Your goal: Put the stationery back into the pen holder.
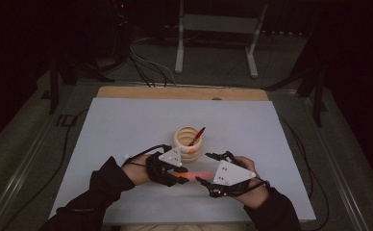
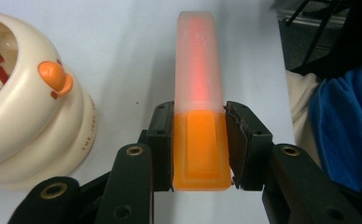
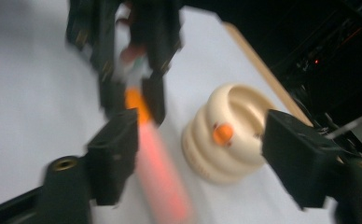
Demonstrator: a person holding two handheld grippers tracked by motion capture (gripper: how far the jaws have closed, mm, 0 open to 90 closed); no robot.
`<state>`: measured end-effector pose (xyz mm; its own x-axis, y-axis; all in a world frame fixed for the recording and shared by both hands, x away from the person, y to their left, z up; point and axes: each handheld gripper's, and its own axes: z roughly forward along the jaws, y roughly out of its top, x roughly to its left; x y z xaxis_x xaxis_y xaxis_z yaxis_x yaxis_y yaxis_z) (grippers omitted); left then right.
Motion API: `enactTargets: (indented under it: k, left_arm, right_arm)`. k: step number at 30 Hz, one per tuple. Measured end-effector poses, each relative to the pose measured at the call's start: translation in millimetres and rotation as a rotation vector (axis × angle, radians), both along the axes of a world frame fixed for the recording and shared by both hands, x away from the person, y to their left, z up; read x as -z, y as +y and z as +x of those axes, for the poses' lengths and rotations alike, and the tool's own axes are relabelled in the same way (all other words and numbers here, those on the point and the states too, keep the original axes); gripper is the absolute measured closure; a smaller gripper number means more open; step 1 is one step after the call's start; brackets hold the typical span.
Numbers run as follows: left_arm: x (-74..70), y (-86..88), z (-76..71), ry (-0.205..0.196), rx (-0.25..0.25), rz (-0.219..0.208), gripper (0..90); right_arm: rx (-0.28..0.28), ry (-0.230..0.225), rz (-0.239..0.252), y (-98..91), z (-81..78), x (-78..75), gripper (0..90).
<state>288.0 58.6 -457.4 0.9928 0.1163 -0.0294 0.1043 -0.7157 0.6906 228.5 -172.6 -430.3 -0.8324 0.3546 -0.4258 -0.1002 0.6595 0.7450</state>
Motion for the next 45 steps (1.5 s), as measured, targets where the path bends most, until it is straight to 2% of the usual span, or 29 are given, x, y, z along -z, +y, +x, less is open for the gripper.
enactTargets:
  k: [1, 4, 10, 15, 16, 17, 19, 24, 28, 29, 30, 31, 34, 36, 38, 41, 43, 45]
  left_arm:
    - [-0.5, -0.1, -0.1, 0.002, -0.004, 0.000, 65.8]
    - [-1.2, -0.3, 0.4, 0.012, -0.015, -0.001, 65.8]
    - [-3.9, -0.8, 2.1, 0.033, -0.034, 0.002, 65.8]
    - [-5.5, -1.6, 4.6, 0.056, -0.057, 0.001, 65.8]
    - [-6.1, -1.6, 5.3, 0.056, -0.059, 0.004, 65.8]
    - [-6.1, -1.6, 5.3, 0.056, -0.059, 0.004, 65.8]
    - [-6.4, -2.0, 6.8, 0.073, -0.076, -0.003, 65.8]
    - [-7.4, -2.2, 7.9, 0.094, -0.082, -0.018, 65.8]
    - [-8.8, -3.0, 7.8, 0.101, -0.085, -0.027, 65.8]
    - [-8.8, -3.0, 7.8, 0.101, -0.085, -0.027, 65.8]
    - [-10.2, -2.6, 8.6, 0.114, -0.085, -0.042, 65.8]
    - [-10.9, -2.5, 8.7, 0.118, -0.088, -0.047, 65.8]
    - [-11.6, -3.4, 8.9, 0.134, -0.093, -0.056, 65.8]
    - [-11.4, -3.8, 9.1, 0.137, -0.091, -0.061, 65.8]
    - [-11.4, -3.7, 10.4, 0.160, -0.101, -0.070, 65.8]
    - [-11.0, -3.9, 10.8, 0.163, -0.108, -0.077, 65.7]
    - [-10.7, -3.5, 11.4, 0.163, -0.109, -0.084, 65.6]
    - [-9.9, -1.8, 11.5, 0.138, -0.099, -0.121, 65.0]
  right_arm:
    - [0.012, -0.027, -0.052, 3.9, -4.9, 6.1, 33.8]
    - [0.011, -0.063, -0.119, 8.9, -11.1, 13.8, 38.1]
    - [0.011, -0.129, -0.219, 18.0, -21.3, 24.9, 45.6]
    - [0.007, -0.253, -0.324, 25.7, -29.8, 33.2, 55.6]
    - [0.013, -0.279, -0.343, 27.3, -30.6, 34.7, 56.6]
    - [0.013, -0.279, -0.343, 27.3, -30.6, 34.7, 56.6]
    - [0.011, -0.342, -0.388, 30.1, -33.2, 38.6, 57.9]
    - [0.026, -0.448, -0.458, 38.0, -37.5, 47.4, 62.3]
    - [0.029, -0.495, -0.480, 40.9, -38.3, 50.5, 66.3]
    - [0.029, -0.495, -0.480, 40.9, -38.3, 50.5, 66.3]
    - [0.025, -0.508, -0.490, 41.6, -38.5, 50.9, 68.2]
    - [0.022, -0.539, -0.507, 42.7, -39.6, 52.3, 69.5]
    - [0.028, -0.582, -0.540, 43.7, -39.8, 54.4, 70.9]
    - [0.034, -0.589, -0.552, 43.7, -39.8, 55.4, 71.3]
    - [0.037, -0.608, -0.559, 44.2, -39.3, 57.0, 72.2]
    - [0.036, -0.621, -0.580, 44.8, -39.2, 58.7, 73.6]
    - [0.043, -0.629, -0.590, 45.2, -39.4, 59.9, 74.6]
    - [0.048, -0.624, -0.588, 45.3, -38.4, 59.3, 75.9]
